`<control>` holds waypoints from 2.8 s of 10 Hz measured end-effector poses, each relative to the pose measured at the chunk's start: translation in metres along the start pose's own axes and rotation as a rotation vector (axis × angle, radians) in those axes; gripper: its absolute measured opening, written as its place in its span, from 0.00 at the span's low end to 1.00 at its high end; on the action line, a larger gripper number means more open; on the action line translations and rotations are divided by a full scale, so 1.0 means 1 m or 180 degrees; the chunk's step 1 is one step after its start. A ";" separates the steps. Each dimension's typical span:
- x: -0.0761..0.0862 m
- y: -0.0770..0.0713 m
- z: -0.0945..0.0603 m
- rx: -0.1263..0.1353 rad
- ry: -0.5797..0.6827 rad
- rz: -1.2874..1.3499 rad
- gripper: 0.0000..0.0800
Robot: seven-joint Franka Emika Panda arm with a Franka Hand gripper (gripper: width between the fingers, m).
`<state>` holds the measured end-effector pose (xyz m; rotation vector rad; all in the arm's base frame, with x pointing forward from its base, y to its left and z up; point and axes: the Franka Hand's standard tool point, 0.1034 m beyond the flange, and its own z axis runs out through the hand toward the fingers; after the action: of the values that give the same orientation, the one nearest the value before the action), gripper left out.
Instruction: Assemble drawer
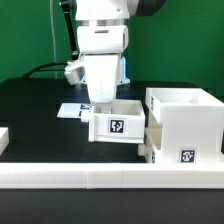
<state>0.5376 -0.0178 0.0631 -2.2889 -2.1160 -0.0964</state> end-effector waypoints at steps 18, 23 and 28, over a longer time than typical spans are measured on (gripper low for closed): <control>0.016 0.002 0.007 0.0098 0.0019 -0.0079 0.05; 0.027 0.003 0.008 0.0101 0.0041 -0.0129 0.05; 0.031 0.006 0.010 0.0105 0.0056 -0.0104 0.05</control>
Offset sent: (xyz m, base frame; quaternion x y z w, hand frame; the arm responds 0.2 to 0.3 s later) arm 0.0127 0.0076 -0.0034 0.0050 -0.0027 -0.0067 1.0000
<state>0.5459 0.0135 0.0556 -2.2277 -2.1304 -0.0812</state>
